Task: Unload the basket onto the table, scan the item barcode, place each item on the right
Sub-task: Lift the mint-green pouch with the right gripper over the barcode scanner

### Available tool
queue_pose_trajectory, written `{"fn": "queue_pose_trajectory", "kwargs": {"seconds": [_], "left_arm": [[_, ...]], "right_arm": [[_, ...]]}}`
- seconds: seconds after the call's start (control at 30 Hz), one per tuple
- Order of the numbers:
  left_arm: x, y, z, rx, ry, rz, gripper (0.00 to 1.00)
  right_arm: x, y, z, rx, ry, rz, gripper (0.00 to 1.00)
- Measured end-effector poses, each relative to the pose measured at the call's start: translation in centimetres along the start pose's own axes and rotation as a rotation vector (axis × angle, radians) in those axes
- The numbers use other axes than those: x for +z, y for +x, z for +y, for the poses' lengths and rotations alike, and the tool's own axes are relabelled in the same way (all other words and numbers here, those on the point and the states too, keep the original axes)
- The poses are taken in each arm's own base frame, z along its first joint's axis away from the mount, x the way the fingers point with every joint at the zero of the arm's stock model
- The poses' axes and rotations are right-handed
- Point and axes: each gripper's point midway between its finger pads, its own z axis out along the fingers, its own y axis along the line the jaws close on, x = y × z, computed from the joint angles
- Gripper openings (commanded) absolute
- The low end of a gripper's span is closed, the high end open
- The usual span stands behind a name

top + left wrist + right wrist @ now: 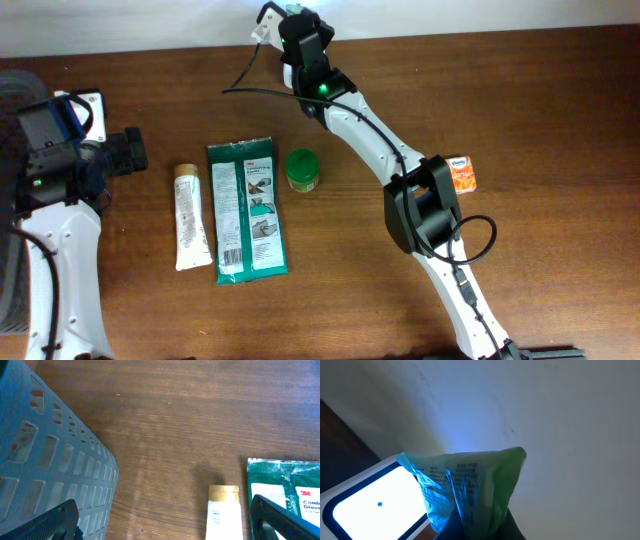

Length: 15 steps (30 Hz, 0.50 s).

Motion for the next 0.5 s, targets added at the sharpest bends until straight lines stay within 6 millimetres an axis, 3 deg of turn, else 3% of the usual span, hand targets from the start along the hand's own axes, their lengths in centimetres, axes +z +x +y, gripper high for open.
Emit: {"fn": "queue_pose_trajectory", "kwargs": {"seconds": [0.3,0.5], "left_arm": [[0.0,0.0,0.0,0.0,0.0,0.0,0.99],[0.0,0.0,0.0,0.0,0.0,0.0,0.99]], "right_arm": [[0.4,0.5,-0.9,-0.003,0.02,0.002,0.04],[0.4,1.0,-0.3,-0.012,-0.005,0.023,0.04]]}}
